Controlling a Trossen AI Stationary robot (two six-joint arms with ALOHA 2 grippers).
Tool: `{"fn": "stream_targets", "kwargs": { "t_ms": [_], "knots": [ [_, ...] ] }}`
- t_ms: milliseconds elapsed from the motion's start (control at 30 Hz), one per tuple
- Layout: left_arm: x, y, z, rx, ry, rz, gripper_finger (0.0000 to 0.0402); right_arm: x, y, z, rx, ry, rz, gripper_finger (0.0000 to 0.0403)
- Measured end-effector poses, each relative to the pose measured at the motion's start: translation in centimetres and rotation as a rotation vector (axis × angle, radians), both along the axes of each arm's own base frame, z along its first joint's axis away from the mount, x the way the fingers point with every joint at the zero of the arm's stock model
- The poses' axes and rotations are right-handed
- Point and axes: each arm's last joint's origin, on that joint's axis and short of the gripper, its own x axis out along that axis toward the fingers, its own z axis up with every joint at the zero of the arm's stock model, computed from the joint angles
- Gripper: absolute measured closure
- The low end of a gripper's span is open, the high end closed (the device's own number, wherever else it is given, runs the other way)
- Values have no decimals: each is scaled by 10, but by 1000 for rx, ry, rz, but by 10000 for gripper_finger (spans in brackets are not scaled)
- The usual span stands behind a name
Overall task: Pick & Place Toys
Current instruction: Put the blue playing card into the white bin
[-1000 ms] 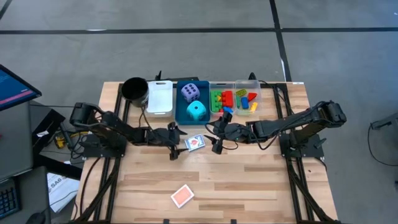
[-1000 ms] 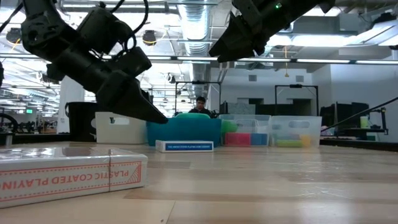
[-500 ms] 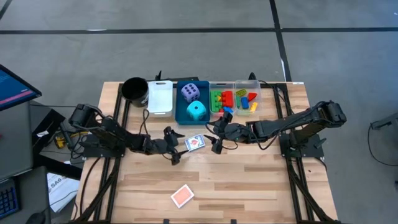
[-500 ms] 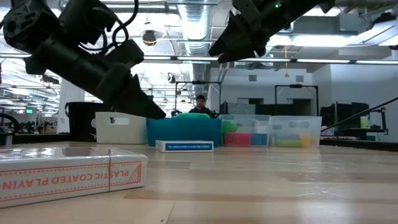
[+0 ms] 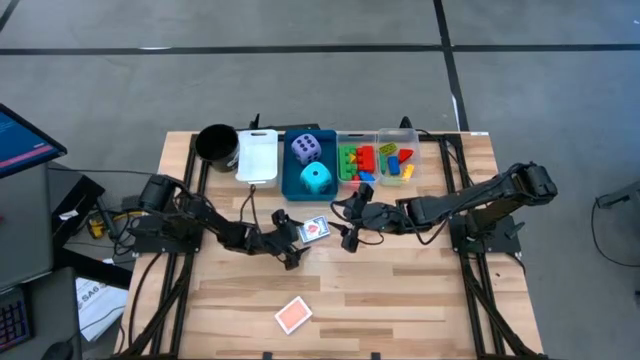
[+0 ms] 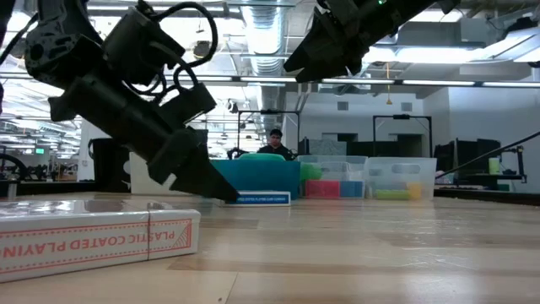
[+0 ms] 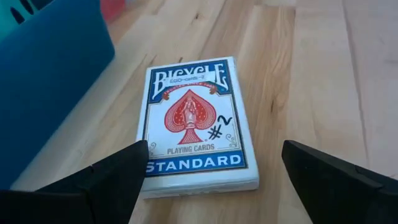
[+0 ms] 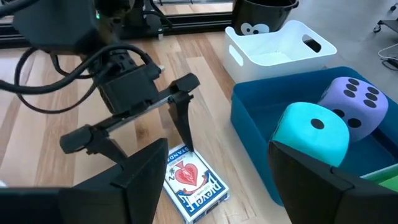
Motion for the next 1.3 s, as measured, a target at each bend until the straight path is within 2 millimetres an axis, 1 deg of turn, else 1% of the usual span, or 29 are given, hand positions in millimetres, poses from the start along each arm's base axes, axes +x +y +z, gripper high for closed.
{"fn": "stream_targets", "kwargs": {
  "t_ms": [133,267,400,500,667,967,1033,1167,1300],
  "knots": [
    [3,0,-5,19,4,24,39,0,0,0,0,0,-1,133],
    [3,2,-5,26,-1,41,39,0,0,0,0,0,-1,133],
    [2,5,0,35,-8,67,39,0,0,0,0,0,-1,133],
    [3,7,7,30,-39,78,39,0,0,0,-1,0,-1,133],
    [3,8,7,33,-38,80,39,0,-1,0,-1,0,-4,133],
    [0,10,2,38,29,85,39,0,-1,0,-7,2,-2,133],
    [-1,13,0,14,36,103,39,0,-1,0,-8,2,-2,133],
    [0,18,-2,-97,45,85,39,0,-1,0,-9,2,-3,133],
    [0,19,-1,-108,46,77,39,0,-1,0,-9,2,-3,133]
  ]
}}
